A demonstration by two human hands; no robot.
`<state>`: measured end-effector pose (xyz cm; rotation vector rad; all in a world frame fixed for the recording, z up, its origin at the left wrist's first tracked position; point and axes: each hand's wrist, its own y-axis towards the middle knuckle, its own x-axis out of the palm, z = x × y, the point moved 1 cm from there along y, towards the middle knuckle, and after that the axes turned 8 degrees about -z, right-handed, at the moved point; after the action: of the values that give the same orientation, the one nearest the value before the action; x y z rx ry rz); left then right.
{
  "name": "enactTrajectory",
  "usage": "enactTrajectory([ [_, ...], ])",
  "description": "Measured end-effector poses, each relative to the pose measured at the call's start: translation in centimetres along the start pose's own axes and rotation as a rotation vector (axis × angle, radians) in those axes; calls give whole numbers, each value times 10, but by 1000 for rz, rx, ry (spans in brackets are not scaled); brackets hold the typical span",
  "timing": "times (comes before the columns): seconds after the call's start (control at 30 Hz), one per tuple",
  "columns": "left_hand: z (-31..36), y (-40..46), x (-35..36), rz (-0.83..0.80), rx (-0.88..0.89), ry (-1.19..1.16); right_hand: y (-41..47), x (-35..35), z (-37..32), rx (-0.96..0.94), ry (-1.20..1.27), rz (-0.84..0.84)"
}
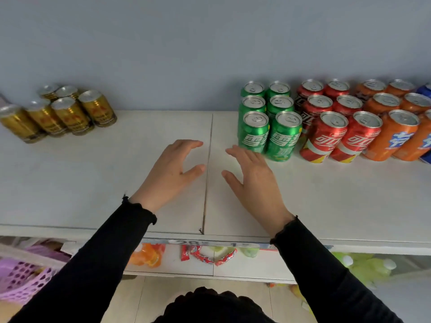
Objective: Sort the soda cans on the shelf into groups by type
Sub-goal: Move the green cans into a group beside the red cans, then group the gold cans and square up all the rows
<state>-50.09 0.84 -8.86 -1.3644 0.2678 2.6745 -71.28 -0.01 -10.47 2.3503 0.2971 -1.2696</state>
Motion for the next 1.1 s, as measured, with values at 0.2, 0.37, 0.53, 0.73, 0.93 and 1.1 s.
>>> enactTrajectory([
  [0.2,-76,-32,-65,94,-118,33,61,44,-64,-132,-60,-162],
  [0.37,-145,-47,-124,142,-173,40,127,90,-130,-172,-39,-228],
  [0.53,-212,-35,-193,161,-163,222,200,139,-185,-74,41,-252],
  [0.73,-263,9,-245,149,-151,480,265,191,-221,133,321,-211],
  [0.93,-285,34,-249,42,-154,573,298,218,-225,246,542,-249],
  [1.1,-285,35,-250,38,-155,502,303,226,-219,249,598,-231],
])
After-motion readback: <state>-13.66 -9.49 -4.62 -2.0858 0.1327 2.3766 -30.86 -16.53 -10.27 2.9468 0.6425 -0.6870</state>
